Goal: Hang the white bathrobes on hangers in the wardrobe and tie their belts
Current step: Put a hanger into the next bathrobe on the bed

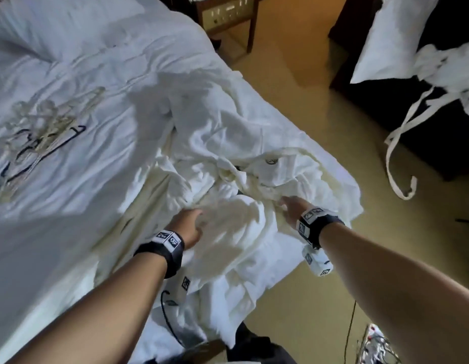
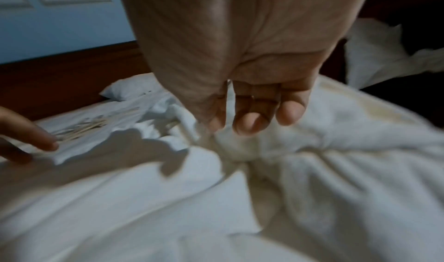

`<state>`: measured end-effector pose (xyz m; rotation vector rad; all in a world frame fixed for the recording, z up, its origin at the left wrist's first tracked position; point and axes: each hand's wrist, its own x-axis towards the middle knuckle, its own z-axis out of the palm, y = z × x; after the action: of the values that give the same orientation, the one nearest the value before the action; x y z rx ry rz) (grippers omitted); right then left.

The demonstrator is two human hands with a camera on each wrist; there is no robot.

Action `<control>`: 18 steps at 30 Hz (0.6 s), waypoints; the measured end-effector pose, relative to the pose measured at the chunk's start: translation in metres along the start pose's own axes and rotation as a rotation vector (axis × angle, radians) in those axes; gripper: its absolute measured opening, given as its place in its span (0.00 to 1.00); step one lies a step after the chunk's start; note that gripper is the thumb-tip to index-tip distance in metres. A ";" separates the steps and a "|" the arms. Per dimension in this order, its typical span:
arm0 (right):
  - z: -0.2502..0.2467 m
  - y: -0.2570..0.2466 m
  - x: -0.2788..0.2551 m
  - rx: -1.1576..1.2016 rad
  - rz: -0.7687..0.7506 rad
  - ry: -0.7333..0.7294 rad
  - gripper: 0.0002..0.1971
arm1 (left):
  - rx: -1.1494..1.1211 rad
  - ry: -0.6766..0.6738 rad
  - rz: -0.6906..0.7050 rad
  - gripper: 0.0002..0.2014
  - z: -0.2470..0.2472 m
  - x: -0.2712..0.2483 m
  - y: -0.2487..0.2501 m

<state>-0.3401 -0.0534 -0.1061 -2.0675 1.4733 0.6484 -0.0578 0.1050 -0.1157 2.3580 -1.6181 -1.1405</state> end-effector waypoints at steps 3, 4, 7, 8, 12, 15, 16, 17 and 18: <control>0.037 -0.047 -0.009 -0.102 -0.122 0.037 0.24 | 0.001 0.095 -0.193 0.28 0.014 -0.041 -0.061; 0.046 -0.065 -0.013 -0.130 -0.169 0.067 0.26 | 0.003 0.107 -0.266 0.31 0.019 -0.058 -0.080; 0.072 -0.118 -0.031 -0.168 -0.337 0.108 0.38 | -0.002 0.078 -0.490 0.36 0.045 -0.111 -0.144; 0.082 -0.135 -0.037 -0.221 -0.404 0.112 0.42 | 0.009 0.032 -0.543 0.39 0.056 -0.128 -0.164; 0.135 -0.195 -0.060 -0.471 -0.620 0.078 0.48 | 0.108 -0.174 -0.674 0.61 0.108 -0.186 -0.235; 0.183 -0.232 -0.078 -0.618 -0.690 0.051 0.50 | 0.130 -0.157 -0.696 0.68 0.140 -0.212 -0.278; 0.197 -0.242 -0.083 -0.643 -0.701 0.039 0.51 | 0.165 -0.109 -0.661 0.63 0.145 -0.214 -0.288; 0.211 -0.254 -0.088 -0.655 -0.707 0.022 0.51 | 0.215 -0.063 -0.603 0.53 0.147 -0.217 -0.299; 0.223 -0.265 -0.093 -0.657 -0.706 0.005 0.52 | 0.282 -0.038 -0.529 0.39 0.143 -0.218 -0.305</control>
<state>-0.1347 0.2311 -0.1789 -2.8389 0.4442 0.8862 0.0563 0.4704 -0.2363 3.0891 -1.2642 -1.0831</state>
